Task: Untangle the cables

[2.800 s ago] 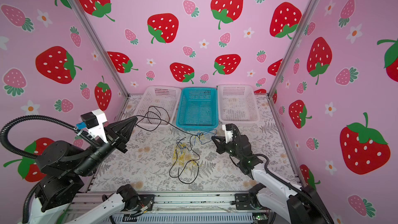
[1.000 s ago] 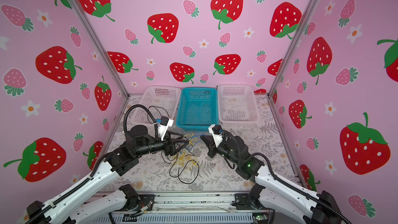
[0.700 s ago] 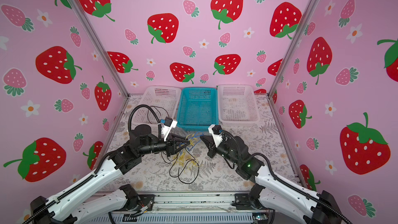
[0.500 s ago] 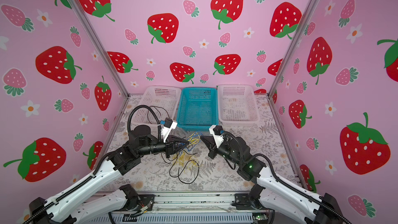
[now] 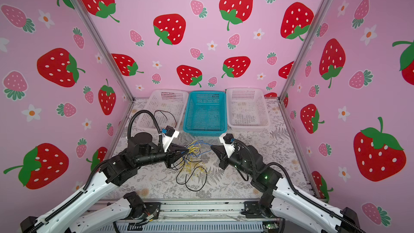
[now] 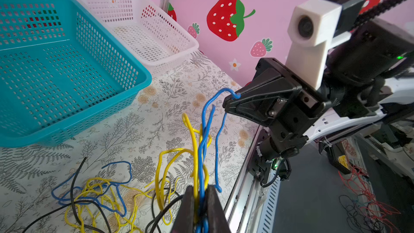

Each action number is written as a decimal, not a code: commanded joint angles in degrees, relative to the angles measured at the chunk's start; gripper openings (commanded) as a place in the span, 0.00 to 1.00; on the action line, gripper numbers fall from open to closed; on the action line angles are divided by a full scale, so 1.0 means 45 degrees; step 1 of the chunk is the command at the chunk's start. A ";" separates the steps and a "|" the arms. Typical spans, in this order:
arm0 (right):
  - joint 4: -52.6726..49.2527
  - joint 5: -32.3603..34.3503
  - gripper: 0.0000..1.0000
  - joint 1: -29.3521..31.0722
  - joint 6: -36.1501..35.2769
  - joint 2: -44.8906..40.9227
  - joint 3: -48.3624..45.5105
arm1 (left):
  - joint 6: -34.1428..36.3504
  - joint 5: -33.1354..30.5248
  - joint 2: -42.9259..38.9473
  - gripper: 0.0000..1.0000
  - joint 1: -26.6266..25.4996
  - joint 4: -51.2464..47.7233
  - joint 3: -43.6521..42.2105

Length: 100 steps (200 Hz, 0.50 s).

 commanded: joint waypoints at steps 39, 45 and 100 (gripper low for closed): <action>-0.0161 -0.1236 0.01 -0.0364 -0.0168 -0.0185 0.0925 | 0.1200 -0.0821 0.0644 0.00 0.0422 -0.2480 0.0457; -0.0252 -0.1537 0.05 -0.0356 -0.0169 -0.0126 0.1048 | 0.1158 -0.0704 0.0708 0.00 0.0428 -0.2395 0.0439; 0.0138 -0.2003 0.51 -0.0357 -0.0365 -0.0101 0.1178 | 0.1672 -0.0146 0.1150 0.00 0.0437 -0.2696 0.0787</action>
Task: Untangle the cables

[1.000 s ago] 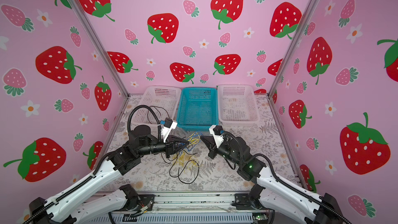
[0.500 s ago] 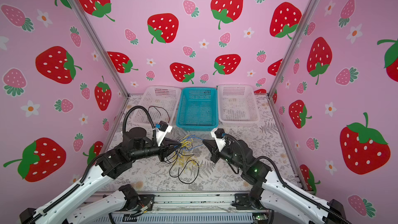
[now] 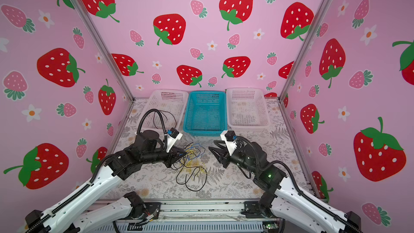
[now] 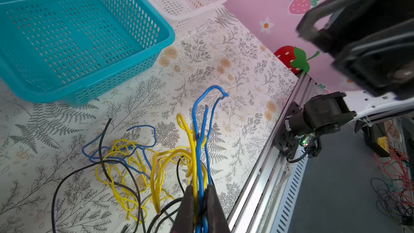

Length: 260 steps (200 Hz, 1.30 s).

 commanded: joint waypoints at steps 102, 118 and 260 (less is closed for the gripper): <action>0.2113 -0.2535 0.46 -0.0046 -0.0600 0.3567 0.0069 | 0.1112 0.1499 -0.0262 0.00 0.0023 -0.0786 0.0512; 0.2269 -0.2822 0.36 -0.0017 -0.0556 0.3851 0.0022 | 0.1152 0.1541 -0.0258 0.00 0.0031 -0.0764 0.0510; 0.2063 -0.1714 0.00 -0.0022 -0.0167 0.3435 -0.0073 | 0.0945 0.0970 -0.0489 0.41 0.0016 -0.0572 0.0273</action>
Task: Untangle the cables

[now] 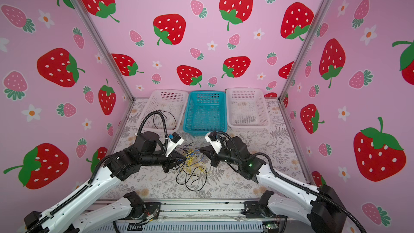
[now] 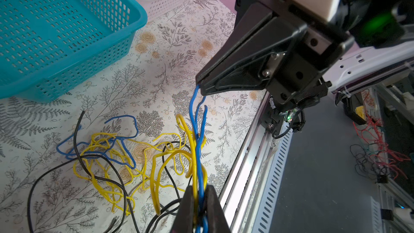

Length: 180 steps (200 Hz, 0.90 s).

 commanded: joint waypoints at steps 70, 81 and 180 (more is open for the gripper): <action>0.0209 0.1034 0.00 0.0080 0.0493 -0.2482 0.0556 | -0.0098 -0.0122 -0.0252 0.66 0.0060 0.0198 0.0004; 0.0077 0.1191 0.00 0.0079 0.0402 -0.2587 0.0614 | -0.0075 -0.0052 -0.0195 0.62 0.0061 0.0148 0.0008; -0.1922 0.5663 0.00 0.0010 0.0464 -0.3542 0.1121 | 0.0199 -0.0324 -0.0386 0.00 0.0060 -0.0179 -0.0034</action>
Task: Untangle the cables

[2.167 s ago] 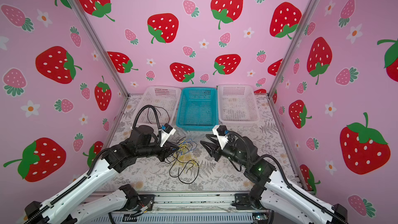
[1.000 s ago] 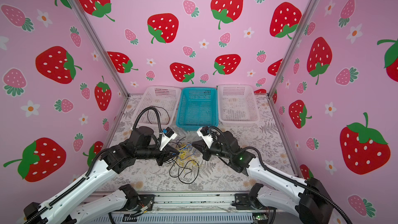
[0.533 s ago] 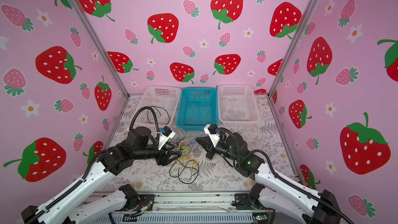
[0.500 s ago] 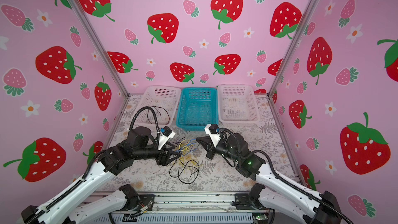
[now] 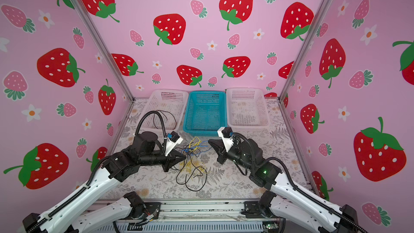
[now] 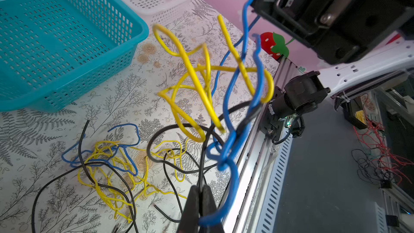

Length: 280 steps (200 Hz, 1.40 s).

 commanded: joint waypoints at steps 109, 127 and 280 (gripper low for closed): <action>0.0162 0.0438 0.00 -0.0807 0.1524 -0.1223 0.0827 | 0.0253 0.0690 0.0199 0.38 0.0060 -0.0523 0.0012; -0.0031 0.0619 0.00 -0.0809 0.1530 -0.1296 0.1014 | 0.0325 0.0809 0.0247 0.16 0.0060 -0.0575 0.0043; -0.0093 0.0127 0.00 -0.4454 0.3899 0.1848 -0.1348 | -0.1592 -0.0751 -0.4676 0.00 0.0119 0.0900 0.3219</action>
